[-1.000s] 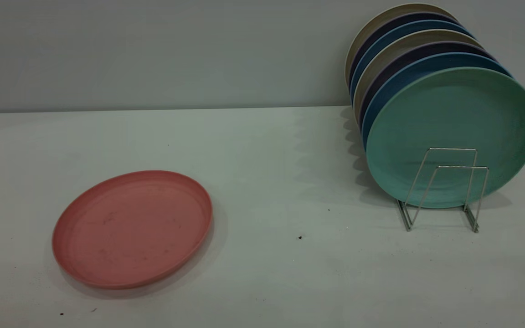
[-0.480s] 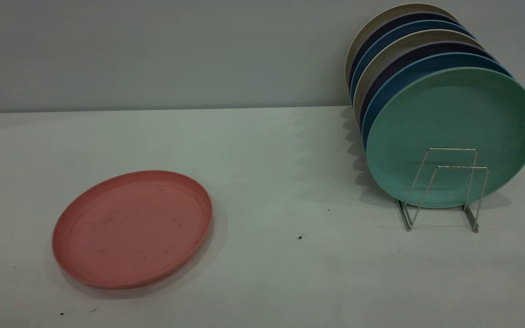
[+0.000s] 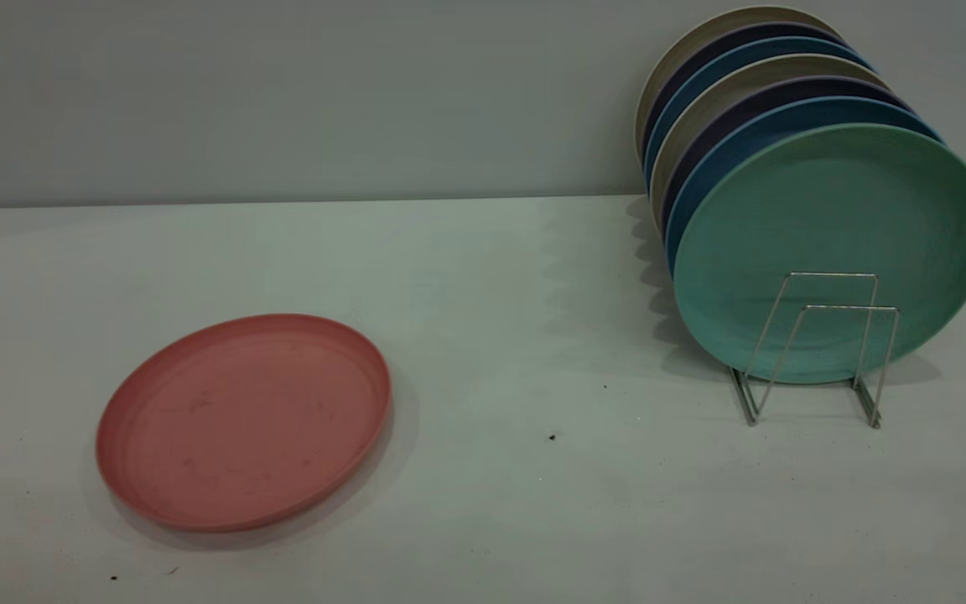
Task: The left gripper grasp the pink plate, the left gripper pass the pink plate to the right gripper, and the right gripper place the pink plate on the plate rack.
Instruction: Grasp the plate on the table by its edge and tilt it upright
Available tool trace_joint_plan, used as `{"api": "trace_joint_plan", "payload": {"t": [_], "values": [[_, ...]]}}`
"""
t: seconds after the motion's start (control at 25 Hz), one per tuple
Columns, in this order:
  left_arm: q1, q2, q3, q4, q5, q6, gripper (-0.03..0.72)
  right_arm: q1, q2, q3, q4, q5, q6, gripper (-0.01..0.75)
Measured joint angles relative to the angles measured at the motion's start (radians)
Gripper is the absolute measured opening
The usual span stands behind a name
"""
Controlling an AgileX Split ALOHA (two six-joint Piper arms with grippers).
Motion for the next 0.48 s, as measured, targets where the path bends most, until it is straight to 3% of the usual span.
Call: {"api": "trace_joint_plan", "payload": {"t": [0.28,0.48], "values": [[0.000,0.000,-0.002,-0.033,-0.010,0.001,0.518,0.000,0.000,-0.012,0.000,-0.034,0.000,0.466],[0.000,0.035,-0.010,-0.075,-0.266,0.025,0.518,0.000,0.134,-0.025,0.049,-0.355,-0.021,0.466]]}}
